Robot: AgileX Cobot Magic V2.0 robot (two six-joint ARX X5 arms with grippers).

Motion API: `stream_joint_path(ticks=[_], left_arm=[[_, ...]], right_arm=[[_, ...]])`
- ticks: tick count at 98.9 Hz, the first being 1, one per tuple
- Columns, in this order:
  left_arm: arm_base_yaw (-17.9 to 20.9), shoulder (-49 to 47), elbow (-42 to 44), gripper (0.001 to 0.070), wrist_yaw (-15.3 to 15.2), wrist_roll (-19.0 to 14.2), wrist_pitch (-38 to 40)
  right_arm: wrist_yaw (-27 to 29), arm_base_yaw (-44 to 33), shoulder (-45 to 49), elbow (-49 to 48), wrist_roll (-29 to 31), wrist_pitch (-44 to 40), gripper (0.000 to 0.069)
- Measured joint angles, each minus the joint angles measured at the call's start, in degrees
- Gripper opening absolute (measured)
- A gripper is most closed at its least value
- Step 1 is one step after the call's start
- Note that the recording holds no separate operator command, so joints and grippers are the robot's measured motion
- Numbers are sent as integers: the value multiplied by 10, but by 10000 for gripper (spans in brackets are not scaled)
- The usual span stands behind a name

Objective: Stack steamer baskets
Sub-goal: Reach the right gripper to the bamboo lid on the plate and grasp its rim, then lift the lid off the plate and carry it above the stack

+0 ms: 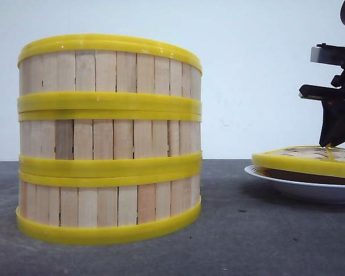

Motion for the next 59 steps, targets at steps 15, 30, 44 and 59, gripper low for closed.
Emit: stream_joint_path(ticks=[15,30,44,59], left_arm=[[0,0,0,232,0,0,0],[0,0,0,232,0,0,0],[0,0,0,232,0,0,0],[0,0,0,232,0,0,0]], right_arm=[[-21,-1,-1,4,0,-6,54],[-52,-1,-17,26,0,-43,54],[-90,0,-37,74,0,-75,53],[-106,4,-39,142,-9,-153,52]])
